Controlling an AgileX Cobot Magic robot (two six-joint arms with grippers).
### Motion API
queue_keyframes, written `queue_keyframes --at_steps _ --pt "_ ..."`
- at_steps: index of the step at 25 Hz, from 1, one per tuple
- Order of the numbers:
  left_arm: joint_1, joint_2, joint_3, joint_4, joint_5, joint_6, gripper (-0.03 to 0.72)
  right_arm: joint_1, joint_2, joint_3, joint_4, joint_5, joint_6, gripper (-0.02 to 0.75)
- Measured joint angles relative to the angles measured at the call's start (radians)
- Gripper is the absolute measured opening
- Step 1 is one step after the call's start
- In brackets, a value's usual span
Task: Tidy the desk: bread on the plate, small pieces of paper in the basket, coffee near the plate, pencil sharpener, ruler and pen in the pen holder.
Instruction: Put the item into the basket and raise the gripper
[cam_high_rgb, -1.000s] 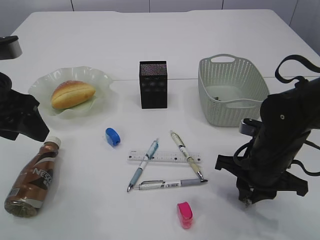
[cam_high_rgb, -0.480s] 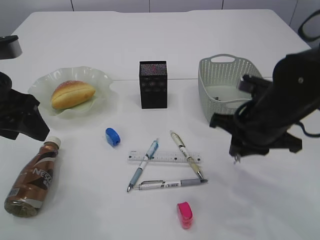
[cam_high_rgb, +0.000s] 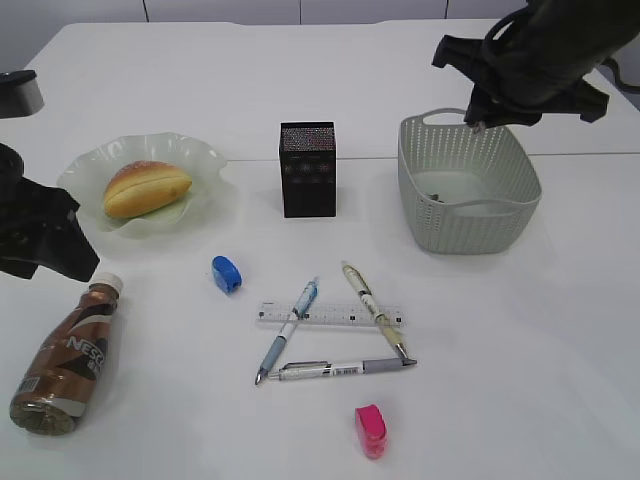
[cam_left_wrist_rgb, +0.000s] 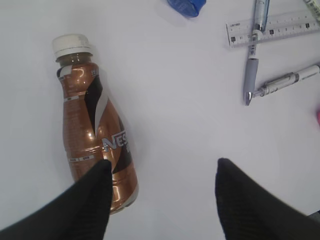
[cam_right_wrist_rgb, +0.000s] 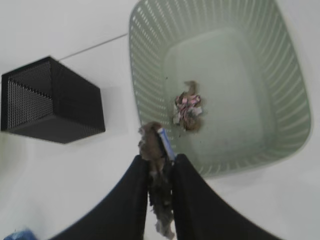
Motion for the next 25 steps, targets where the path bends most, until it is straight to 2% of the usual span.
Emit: queue_keyframes --at_steps 4,12,14,20,25 --pt "0.0 0.0 0.0 0.0 0.0 0.0 0.475 -0.033 0.095 -0.103 -0.042 0.034 0.0 0.118" --pt "0.0 0.0 0.0 0.0 0.003 0.0 0.475 -0.033 0.283 -0.252 -0.076 0.038 -0.019 0.135" --pt "0.0 0.0 0.0 0.0 0.006 0.0 0.475 -0.033 0.319 -0.27 -0.076 0.038 -0.019 0.176" --pt "0.0 0.0 0.0 0.0 0.022 0.0 0.475 -0.033 0.38 -0.297 -0.069 0.04 -0.021 0.391" --pt "0.0 0.0 0.0 0.0 0.023 0.0 0.475 -0.033 0.382 -0.338 -0.048 0.101 -0.033 0.447"
